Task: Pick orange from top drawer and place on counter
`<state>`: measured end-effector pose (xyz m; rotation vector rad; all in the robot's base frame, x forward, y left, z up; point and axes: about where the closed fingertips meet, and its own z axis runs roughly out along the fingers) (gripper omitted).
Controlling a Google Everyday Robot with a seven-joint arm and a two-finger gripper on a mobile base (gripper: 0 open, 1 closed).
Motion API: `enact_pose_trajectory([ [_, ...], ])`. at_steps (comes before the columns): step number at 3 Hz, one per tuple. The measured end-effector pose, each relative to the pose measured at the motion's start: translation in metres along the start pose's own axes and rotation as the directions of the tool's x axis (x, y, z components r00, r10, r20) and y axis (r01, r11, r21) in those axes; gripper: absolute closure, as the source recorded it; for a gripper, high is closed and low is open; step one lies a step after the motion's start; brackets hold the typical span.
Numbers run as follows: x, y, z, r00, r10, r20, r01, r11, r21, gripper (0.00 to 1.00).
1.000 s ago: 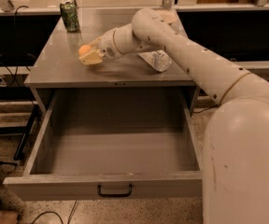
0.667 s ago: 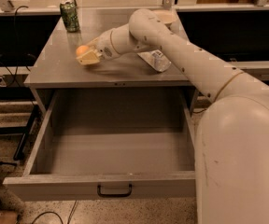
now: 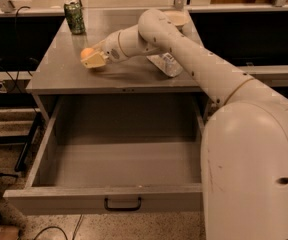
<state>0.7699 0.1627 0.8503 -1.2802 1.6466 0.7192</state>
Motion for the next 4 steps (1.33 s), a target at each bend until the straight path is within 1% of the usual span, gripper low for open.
enact_pose_trajectory([
  [1,0.0018,-0.0024,0.0014,1.000,0.015,0.005,-0.015,0.9998,-0.009,0.37],
  [2,0.0053,-0.0031,0.0027,1.000,0.016,-0.005,-0.016,0.9998,-0.010,0.15],
  [3,0.0091,-0.0038,0.0026,1.000,0.000,-0.030,0.000,1.0000,-0.005,0.00],
  [4,0.0097,-0.0048,0.0004,0.999,-0.005,-0.035,0.005,1.0000,-0.001,0.00],
])
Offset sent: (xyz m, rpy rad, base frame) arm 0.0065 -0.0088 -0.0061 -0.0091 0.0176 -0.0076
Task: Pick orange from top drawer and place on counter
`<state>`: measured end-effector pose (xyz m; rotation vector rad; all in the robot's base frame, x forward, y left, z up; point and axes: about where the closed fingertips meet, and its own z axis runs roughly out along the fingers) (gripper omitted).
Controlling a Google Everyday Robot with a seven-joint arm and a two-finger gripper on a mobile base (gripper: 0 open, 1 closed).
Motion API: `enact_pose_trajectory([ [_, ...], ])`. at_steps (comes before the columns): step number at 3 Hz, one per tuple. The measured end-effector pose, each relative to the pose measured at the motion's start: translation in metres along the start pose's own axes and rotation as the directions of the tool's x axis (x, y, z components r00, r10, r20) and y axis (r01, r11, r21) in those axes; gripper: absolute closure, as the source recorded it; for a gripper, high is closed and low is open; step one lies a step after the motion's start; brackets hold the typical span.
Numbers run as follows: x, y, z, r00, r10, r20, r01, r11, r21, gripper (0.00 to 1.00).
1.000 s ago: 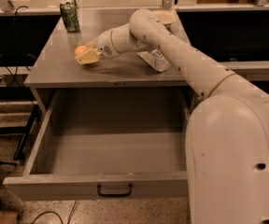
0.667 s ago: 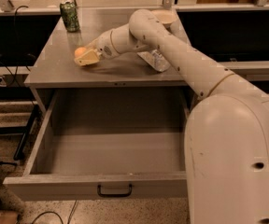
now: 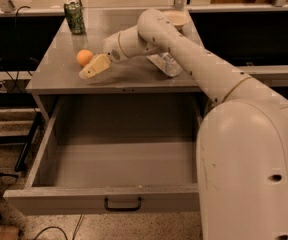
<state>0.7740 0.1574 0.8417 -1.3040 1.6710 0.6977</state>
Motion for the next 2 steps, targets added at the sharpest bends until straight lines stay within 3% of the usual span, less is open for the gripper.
enact_pose_trajectory([
  [1,-0.008,-0.006,-0.023,1.000,-0.028,0.014,0.028,0.9992,0.028,0.00],
  [2,-0.022,-0.015,-0.080,0.996,-0.084,0.024,0.081,0.9903,0.113,0.00],
])
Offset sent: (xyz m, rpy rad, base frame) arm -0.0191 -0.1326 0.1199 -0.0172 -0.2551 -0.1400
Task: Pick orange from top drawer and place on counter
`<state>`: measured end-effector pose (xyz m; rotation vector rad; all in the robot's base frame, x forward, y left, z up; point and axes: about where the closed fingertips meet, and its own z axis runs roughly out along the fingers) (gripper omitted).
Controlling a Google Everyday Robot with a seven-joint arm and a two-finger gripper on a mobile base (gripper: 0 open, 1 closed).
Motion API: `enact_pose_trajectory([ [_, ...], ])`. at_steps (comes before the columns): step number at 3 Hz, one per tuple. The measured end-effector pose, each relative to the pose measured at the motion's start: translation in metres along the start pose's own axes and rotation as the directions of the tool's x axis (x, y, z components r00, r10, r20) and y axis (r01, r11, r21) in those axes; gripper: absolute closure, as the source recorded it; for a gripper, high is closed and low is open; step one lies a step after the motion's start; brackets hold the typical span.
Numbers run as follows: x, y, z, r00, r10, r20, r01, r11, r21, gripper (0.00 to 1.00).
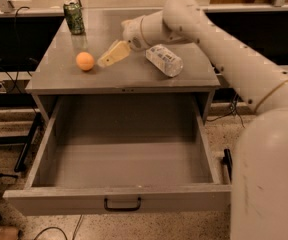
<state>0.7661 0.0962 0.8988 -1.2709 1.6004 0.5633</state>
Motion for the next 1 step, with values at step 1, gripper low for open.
enact_pose_trajectory([
  [1,-0.0179,-0.0053,-0.0690,0.995,-0.101,-0.022,0.103,0.9917,0.078,0.00],
])
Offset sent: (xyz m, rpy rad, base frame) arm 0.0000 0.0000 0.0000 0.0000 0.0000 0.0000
